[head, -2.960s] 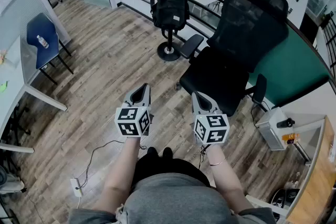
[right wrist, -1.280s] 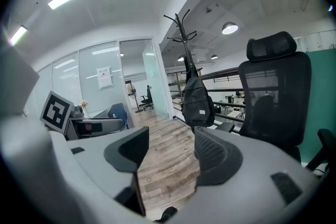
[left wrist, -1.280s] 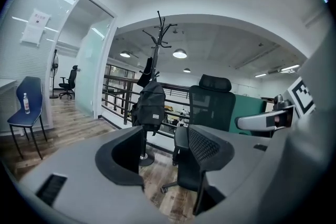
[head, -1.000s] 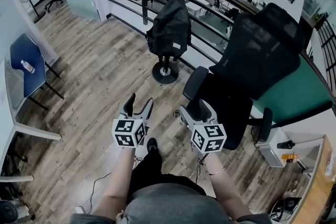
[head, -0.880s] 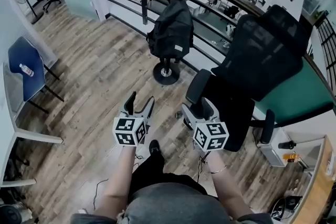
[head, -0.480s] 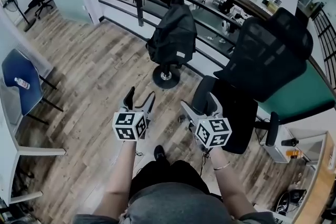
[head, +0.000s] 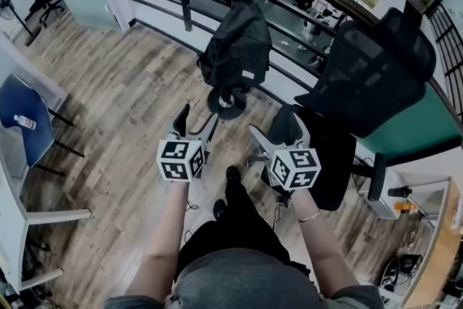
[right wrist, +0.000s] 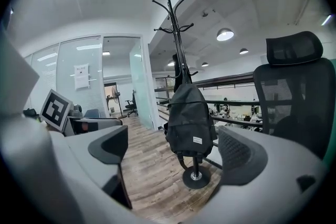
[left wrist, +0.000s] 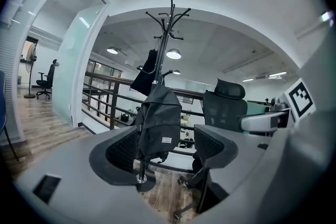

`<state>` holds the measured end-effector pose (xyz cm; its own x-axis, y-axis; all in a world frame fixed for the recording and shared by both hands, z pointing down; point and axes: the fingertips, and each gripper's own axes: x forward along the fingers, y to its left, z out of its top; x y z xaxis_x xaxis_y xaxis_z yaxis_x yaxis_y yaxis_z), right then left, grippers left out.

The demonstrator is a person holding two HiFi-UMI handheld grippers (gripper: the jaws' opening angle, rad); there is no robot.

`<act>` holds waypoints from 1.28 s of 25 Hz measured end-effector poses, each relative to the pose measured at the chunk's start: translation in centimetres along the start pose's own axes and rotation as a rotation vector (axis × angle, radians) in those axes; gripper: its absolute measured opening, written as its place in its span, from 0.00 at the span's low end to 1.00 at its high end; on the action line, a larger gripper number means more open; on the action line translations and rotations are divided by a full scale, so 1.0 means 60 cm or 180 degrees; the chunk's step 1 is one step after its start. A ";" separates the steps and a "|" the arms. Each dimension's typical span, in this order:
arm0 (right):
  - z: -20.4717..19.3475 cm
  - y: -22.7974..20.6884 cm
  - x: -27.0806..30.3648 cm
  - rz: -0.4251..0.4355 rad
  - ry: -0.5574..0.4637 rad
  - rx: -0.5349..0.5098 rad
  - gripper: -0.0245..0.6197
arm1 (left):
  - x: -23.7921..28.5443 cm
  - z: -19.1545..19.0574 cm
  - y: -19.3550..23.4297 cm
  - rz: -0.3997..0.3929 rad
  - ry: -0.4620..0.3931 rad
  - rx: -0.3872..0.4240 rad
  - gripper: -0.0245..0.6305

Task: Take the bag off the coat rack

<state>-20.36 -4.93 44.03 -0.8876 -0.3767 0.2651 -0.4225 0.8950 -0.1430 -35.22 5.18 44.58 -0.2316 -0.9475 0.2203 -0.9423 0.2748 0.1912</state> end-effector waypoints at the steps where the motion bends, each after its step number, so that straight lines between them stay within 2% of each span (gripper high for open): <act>1: 0.001 -0.004 0.010 0.0017 0.0003 0.0025 0.85 | 0.009 0.003 0.004 0.0005 -0.0003 0.0000 0.53; 10: 0.014 -0.063 0.121 0.0111 0.0043 0.0240 0.84 | 0.109 0.016 0.051 0.0042 0.0057 0.0081 0.53; 16: 0.009 -0.120 0.203 0.0126 0.0186 0.0263 0.84 | 0.197 0.007 0.081 0.0090 0.0214 -0.0001 0.53; 32: 0.000 -0.193 0.405 0.0304 0.0517 -0.0004 0.81 | 0.382 -0.005 0.147 0.0216 0.0398 -0.0123 0.53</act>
<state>-37.03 -24.45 52.14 -0.8824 -0.2464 0.4009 -0.3373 0.9252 -0.1737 -48.76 -14.06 51.59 -0.2602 -0.8995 0.3509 -0.9149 0.3458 0.2081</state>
